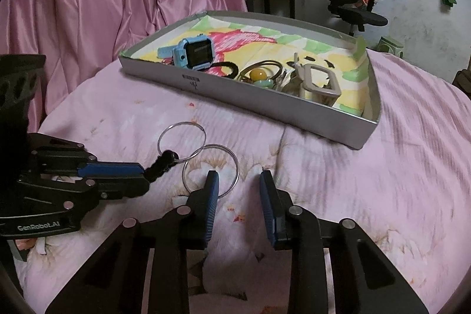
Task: Organize jewelry
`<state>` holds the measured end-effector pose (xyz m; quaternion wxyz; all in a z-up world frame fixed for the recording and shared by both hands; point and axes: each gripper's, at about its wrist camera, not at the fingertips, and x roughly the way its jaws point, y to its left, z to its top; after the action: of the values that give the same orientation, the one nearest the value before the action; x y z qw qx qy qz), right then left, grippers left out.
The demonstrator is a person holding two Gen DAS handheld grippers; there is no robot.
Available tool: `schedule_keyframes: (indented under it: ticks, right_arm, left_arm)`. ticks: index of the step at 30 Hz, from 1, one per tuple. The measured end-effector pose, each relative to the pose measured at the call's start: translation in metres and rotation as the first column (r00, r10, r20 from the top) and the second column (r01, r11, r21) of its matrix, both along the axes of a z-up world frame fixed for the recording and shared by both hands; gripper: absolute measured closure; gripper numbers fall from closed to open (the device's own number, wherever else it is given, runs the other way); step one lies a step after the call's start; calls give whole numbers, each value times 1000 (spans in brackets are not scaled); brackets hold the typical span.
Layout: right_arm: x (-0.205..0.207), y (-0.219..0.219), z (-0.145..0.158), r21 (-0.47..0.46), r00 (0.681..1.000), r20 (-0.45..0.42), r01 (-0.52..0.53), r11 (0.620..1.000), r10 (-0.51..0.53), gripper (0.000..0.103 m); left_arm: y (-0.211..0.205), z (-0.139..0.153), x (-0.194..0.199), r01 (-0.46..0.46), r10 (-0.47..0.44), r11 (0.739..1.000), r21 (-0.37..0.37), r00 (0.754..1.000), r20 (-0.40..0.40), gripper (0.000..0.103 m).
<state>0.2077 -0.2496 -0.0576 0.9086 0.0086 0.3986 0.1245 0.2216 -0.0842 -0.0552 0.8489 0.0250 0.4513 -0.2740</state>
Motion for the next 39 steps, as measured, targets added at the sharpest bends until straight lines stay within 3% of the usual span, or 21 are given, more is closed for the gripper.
schedule_keyframes:
  ticks: [10,15,17,27,39]
  right_arm:
    - [16,2,-6,15,999,-31,9,1000,-8,82]
    - [20,5,-8,25,999,-45,-2,1000,3,99]
    - [19,5,-8,27,999,-40,-2,1000,3,99]
    - [10,-12,14,55,992,99,79,995,-84,100]
    - [1,-15,38,64,969,231,79,995,-91,100]
  left_arm:
    - [11,4,5,-89,90,995,-35,996,13,93]
    - [13,5,7,-111,111,993,-43,994,15,93]
    - [13,5,8,-117,118,992,-45,993,18,93]
    - [18,11,8,-141,144,988,-63,989,36,93]
    - [23,25,8,-168,176,982,-91,980,96,93]
